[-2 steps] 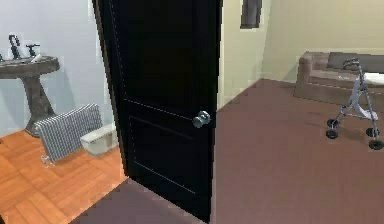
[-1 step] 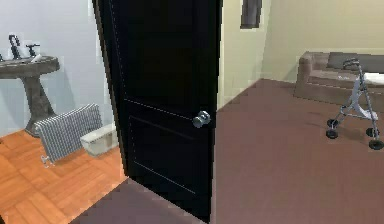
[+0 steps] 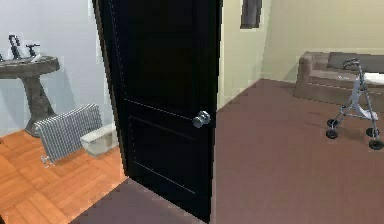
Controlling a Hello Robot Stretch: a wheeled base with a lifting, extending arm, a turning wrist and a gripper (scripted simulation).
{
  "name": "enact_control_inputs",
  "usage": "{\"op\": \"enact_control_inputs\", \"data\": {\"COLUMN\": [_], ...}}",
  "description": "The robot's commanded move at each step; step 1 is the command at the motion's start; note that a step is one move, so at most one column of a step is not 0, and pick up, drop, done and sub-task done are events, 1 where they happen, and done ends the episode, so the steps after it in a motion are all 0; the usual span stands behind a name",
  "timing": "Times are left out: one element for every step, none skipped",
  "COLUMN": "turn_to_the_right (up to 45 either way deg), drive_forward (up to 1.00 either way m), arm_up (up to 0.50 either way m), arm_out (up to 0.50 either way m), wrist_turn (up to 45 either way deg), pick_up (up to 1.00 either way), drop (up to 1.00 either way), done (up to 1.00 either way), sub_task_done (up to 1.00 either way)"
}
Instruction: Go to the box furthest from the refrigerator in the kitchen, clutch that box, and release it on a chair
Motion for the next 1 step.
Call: {"op": "enact_control_inputs", "data": {"turn_to_the_right": [0.0], "drive_forward": [0.0], "arm_up": [0.0], "arm_out": [0.0], "wrist_turn": [0.0], "pick_up": [0.0], "drop": [1.0], "done": [0.0], "sub_task_done": [0.0]}}
